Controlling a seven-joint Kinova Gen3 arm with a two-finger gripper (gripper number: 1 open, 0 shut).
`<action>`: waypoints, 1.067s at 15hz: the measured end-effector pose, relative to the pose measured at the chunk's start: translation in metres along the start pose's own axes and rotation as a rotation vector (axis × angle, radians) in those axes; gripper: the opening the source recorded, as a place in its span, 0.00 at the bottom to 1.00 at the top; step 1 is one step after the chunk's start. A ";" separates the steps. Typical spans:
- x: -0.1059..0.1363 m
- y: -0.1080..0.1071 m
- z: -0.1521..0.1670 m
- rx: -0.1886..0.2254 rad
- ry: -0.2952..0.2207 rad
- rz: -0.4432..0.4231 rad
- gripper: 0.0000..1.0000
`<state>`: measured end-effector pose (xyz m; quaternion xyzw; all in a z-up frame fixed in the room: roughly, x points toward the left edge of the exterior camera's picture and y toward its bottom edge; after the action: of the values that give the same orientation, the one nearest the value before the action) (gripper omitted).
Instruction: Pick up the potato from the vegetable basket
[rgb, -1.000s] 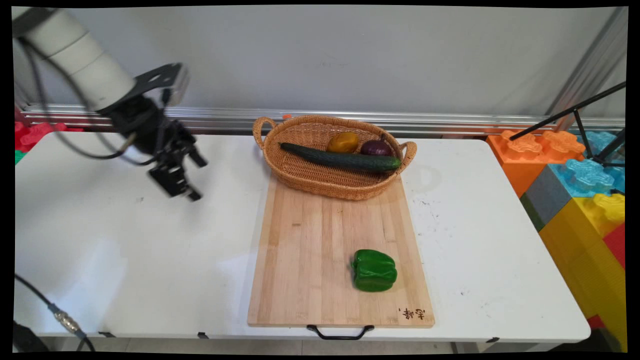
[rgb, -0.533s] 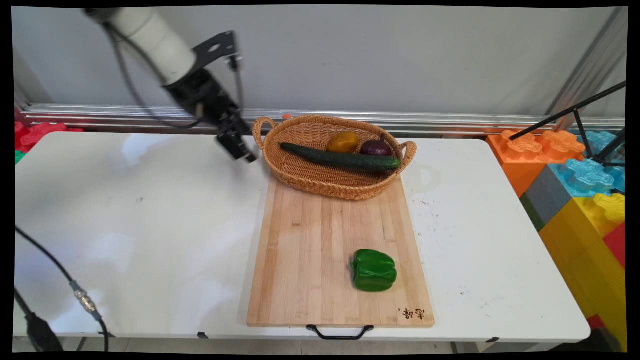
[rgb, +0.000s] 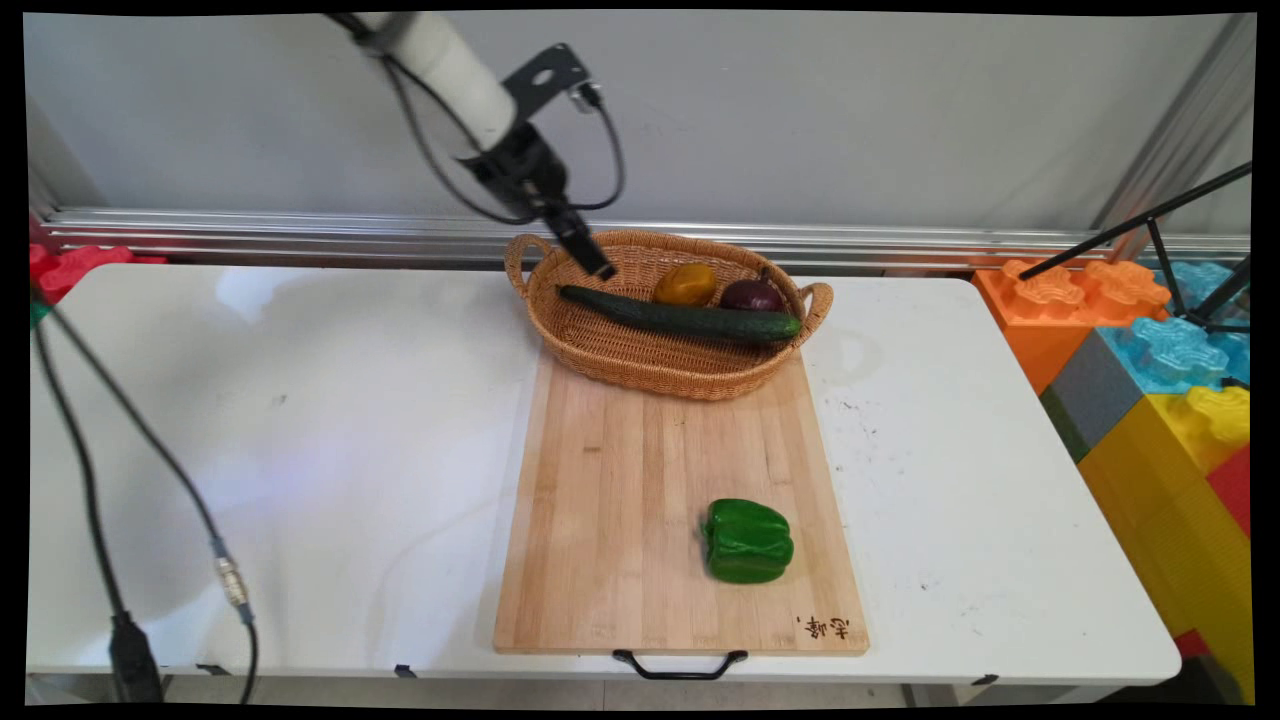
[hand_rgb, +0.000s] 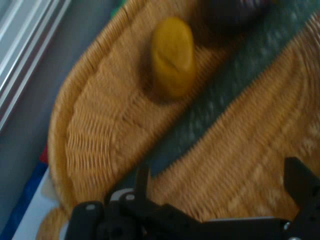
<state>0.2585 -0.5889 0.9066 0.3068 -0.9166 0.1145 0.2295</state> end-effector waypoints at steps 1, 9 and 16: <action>0.008 -0.004 0.014 0.001 0.008 -0.021 1.00; 0.051 -0.017 0.107 -0.032 0.050 -0.107 1.00; 0.061 -0.025 0.153 -0.035 0.039 -0.102 1.00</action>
<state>0.1774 -0.6935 0.8053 0.3465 -0.8970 0.0926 0.2583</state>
